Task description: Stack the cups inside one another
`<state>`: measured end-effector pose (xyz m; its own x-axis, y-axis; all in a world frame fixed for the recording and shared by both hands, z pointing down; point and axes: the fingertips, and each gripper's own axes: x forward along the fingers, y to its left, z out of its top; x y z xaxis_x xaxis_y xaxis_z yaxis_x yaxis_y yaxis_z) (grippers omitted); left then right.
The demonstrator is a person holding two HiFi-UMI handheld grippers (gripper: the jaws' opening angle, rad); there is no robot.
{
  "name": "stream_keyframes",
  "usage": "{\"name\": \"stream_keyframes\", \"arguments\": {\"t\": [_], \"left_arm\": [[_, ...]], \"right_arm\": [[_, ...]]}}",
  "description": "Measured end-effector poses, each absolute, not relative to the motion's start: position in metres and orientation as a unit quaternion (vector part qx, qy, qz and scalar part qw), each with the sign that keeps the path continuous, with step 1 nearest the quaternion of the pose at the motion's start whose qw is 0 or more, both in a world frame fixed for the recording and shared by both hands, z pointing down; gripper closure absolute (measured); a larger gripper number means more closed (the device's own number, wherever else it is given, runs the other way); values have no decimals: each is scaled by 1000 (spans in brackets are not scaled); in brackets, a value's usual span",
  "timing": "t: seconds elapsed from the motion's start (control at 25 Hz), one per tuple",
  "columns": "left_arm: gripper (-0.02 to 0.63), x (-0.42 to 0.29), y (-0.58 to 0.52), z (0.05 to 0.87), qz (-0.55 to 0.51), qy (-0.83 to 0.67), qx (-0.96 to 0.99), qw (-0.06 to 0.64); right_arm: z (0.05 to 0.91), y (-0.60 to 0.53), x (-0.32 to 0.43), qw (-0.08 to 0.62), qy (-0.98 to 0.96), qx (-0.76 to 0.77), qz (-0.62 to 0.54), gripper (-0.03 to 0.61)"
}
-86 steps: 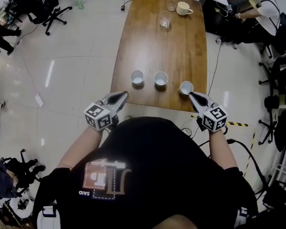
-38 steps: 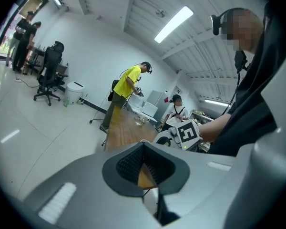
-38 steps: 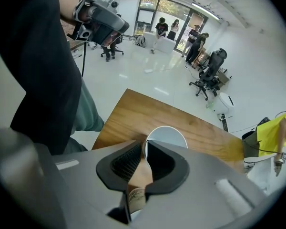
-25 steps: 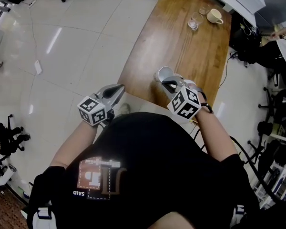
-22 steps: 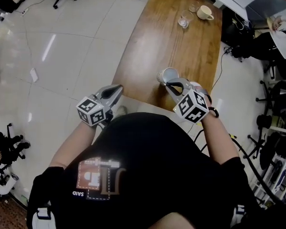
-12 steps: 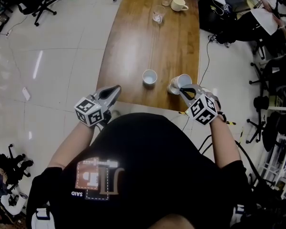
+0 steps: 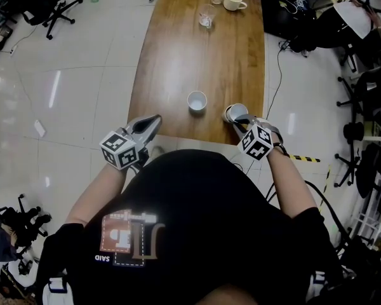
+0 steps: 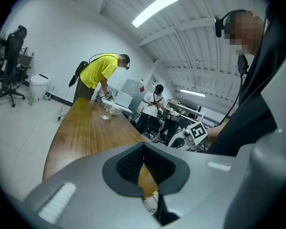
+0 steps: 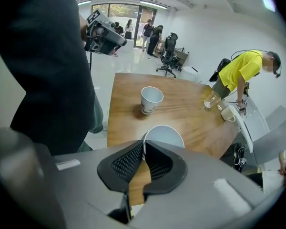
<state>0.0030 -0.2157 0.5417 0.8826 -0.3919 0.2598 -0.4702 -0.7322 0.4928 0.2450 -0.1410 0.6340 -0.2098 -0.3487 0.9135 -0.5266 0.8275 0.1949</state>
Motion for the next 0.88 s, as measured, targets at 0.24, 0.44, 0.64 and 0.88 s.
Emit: {"name": "stream_keyframes", "arguments": {"t": [0.24, 0.44, 0.64, 0.88], "left_arm": [[612, 2, -215, 543, 69, -235, 927, 284], [612, 1, -217, 541, 67, -237, 927, 284], [612, -3, -215, 539, 70, -239, 927, 282], [612, -13, -211, 543, 74, -250, 922, 286]], "right_arm": [[629, -142, 248, 532, -786, 300, 93, 485], [639, -130, 247, 556, -779, 285, 58, 480], [666, -130, 252, 590, -758, 277, 28, 477], [666, -135, 253, 588, -759, 278, 20, 538]]}}
